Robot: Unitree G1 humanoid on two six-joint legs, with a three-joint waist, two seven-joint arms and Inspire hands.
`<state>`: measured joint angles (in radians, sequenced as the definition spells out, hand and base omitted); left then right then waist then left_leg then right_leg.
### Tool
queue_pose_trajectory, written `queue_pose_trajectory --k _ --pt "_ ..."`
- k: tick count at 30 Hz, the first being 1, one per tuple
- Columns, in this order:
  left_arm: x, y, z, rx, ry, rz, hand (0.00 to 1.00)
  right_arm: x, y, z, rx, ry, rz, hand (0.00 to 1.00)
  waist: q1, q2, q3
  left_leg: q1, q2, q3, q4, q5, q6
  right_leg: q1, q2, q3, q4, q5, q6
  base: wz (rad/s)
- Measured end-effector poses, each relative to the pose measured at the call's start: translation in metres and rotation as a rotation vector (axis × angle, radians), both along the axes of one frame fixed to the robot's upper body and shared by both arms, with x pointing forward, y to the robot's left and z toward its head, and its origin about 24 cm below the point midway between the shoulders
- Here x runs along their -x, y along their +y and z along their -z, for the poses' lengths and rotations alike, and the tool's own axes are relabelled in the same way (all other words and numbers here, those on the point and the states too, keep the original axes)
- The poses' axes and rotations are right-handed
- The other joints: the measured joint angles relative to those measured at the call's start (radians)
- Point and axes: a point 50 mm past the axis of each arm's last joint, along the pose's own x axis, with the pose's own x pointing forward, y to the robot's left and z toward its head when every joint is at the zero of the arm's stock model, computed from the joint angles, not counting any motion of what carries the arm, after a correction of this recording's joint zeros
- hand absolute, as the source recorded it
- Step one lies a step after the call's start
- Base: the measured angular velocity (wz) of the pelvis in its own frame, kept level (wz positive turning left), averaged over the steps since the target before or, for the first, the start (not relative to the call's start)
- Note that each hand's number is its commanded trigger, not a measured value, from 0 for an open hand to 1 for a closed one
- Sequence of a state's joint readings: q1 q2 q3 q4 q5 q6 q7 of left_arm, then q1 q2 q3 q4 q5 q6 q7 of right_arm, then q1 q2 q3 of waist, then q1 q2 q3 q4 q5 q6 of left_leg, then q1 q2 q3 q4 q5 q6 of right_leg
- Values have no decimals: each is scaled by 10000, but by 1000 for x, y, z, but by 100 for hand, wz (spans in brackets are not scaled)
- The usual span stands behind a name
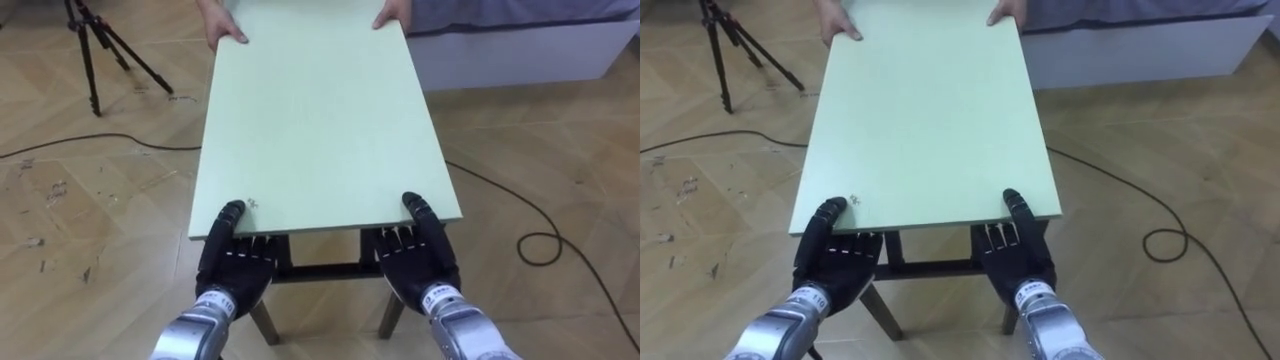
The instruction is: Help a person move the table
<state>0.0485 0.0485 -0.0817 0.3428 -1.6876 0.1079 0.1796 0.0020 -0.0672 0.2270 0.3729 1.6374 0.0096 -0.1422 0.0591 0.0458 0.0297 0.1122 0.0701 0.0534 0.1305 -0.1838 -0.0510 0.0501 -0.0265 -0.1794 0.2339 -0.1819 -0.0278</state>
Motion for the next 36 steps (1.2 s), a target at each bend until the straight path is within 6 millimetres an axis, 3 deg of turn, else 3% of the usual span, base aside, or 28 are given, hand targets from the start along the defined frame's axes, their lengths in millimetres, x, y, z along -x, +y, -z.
queue_pose_trajectory --k 11,20,31,32,33,34,35,36 --pt "-4 2 -9 -183 -610 -171 100 -5 4 -15 252 -855 -401 100 80 57 -18 -140 -2 27 33 0 -1 -21 3 -150 -152 0 0 2" --pt "6 4 -24 -395 -1383 -204 100 -2 3 -29 55 -1472 -575 100 43 166 -101 -153 6 43 47 1 -1 -28 8 -125 -156 0 0 0" --pt "25 3 -24 -512 -1705 -184 100 15 -1 -24 -32 -1989 -790 100 46 -49 -300 -113 48 265 30 0 -1 -92 85 270 -101 1 -1 -5" --pt "26 2 -24 -508 -1761 -153 100 18 -2 -25 -51 -2016 -766 100 65 -49 -303 -30 85 185 -29 5 2 -163 128 301 97 -2 2 -12" --pt "27 2 -24 -559 -1753 -108 100 21 -3 -23 -63 -1955 -742 100 193 17 -284 156 311 -230 -111 24 14 -619 204 126 1100 -60 64 -27" --pt "28 2 -23 -586 -1766 -109 100 22 -3 -22 -91 -1916 -740 100 258 96 -213 247 502 -679 -139 26 6 -1096 377 190 1612 -335 173 -58" --pt "33 10 -25 -745 -2033 -418 100 21 6 -25 -208 -2025 -1005 100 301 93 -233 137 693 -1215 -117 -1 -23 -1732 713 715 506 -209 -65 -51" --pt "36 12 -29 -703 -2419 -694 100 19 10 -32 -283 -2346 -1180 100 312 -49 -222 -110 656 -1056 2 -237 -294 -2216 443 378 -411 1574 -369 -17"
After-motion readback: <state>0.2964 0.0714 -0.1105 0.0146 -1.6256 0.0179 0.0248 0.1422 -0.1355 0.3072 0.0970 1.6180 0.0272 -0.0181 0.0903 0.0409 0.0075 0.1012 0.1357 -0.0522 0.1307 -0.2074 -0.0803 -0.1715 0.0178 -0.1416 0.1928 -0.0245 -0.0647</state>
